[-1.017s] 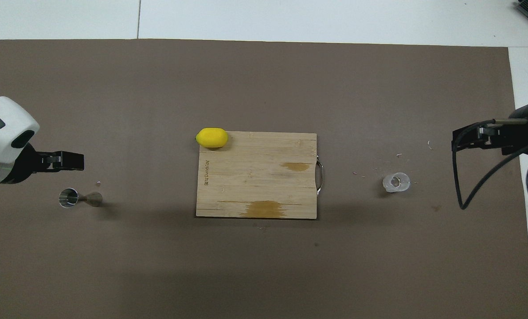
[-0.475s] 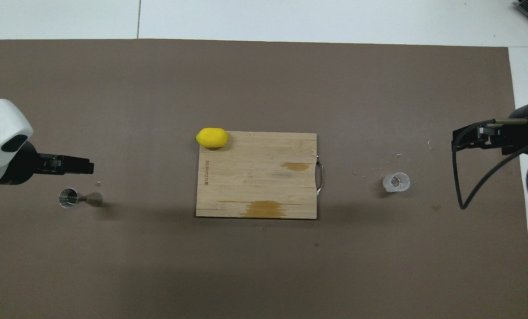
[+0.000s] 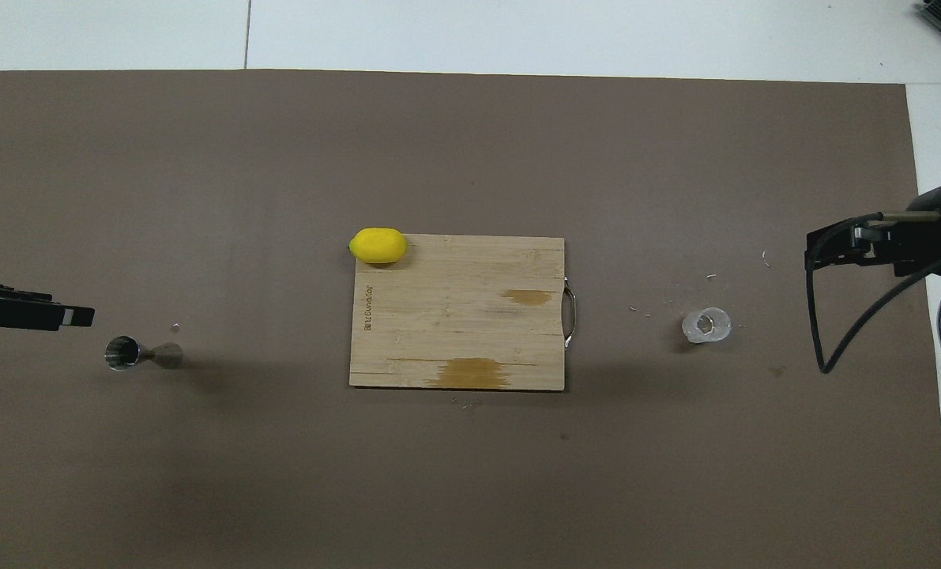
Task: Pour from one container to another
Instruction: 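Move the left gripper down over the dark metal cup, then close the left gripper around the dark metal cup, then carry the dark cup with the left gripper onto the cutting board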
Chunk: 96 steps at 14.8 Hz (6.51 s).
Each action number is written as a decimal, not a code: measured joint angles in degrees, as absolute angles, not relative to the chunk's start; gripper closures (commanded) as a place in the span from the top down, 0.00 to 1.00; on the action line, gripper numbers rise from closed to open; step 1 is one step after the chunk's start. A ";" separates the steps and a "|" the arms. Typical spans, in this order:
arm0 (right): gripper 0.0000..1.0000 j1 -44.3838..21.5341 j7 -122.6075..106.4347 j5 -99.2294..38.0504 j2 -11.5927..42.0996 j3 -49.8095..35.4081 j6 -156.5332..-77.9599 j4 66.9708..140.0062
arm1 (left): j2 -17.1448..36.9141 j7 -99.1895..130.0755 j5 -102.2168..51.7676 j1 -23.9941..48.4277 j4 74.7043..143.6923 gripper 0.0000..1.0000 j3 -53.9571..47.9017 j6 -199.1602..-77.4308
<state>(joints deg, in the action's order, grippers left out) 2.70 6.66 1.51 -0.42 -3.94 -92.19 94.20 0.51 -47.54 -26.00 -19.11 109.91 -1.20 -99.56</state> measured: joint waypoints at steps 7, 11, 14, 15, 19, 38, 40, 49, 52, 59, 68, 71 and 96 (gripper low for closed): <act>1.00 2.70 6.66 1.51 -0.42 -3.94 -92.19 94.20 | 14.39 -85.72 -36.62 -29.73 103.14 1.00 -1.25 -90.70; 1.00 2.70 6.66 1.51 -0.42 -3.94 -92.19 94.20 | 18.10 -103.55 -38.54 -32.27 102.92 1.00 -1.30 -86.40; 1.00 2.70 6.66 1.51 -0.42 -3.94 -92.19 94.20 | 17.92 -114.00 -41.88 -32.56 107.81 1.00 -1.49 -84.91; 1.00 2.70 6.66 1.51 -0.42 -3.94 -92.19 94.20 | 17.64 -117.32 -43.23 -32.54 109.70 1.00 -1.68 -84.97; 1.00 2.70 6.66 1.51 -0.42 -3.94 -92.19 94.20 | 15.93 -123.94 -45.38 -32.48 114.79 1.00 -2.26 -85.01; 1.00 2.70 6.66 1.51 -0.42 -3.94 -92.19 94.20 | 14.07 -131.15 -46.87 -28.89 118.18 0.82 -1.77 -87.31; 1.00 2.70 6.66 1.51 -0.42 -3.94 -92.19 94.20 | 14.06 -131.79 -46.85 -28.89 118.18 0.76 -1.76 -87.34; 1.00 2.70 6.66 1.51 -0.42 -3.94 -92.19 94.20 | 13.99 -134.32 -46.28 -28.89 118.18 0.35 -1.75 -87.54; 1.00 2.70 6.66 1.51 -0.42 -3.94 -92.19 94.20 | 13.98 -134.33 -46.27 -28.87 118.18 0.34 -1.76 -87.54; 1.00 2.70 6.66 1.51 -0.42 -3.94 -92.19 94.20 | 13.12 -130.78 -46.63 -25.72 118.07 0.34 -2.46 -86.75; 1.00 2.70 6.66 1.51 -0.42 -3.94 -92.19 94.20 | 7.90 -115.74 -57.72 -14.24 121.07 0.35 -2.83 -86.66; 1.00 2.70 6.66 1.51 -0.42 -3.94 -92.19 94.20 | 5.82 -111.87 -66.70 -5.81 125.44 0.35 -2.96 -93.16; 1.00 2.73 6.66 1.51 -0.42 -3.84 -91.94 94.22 | 12.29 -140.20 -126.45 34.36 124.24 0.36 -3.10 -140.91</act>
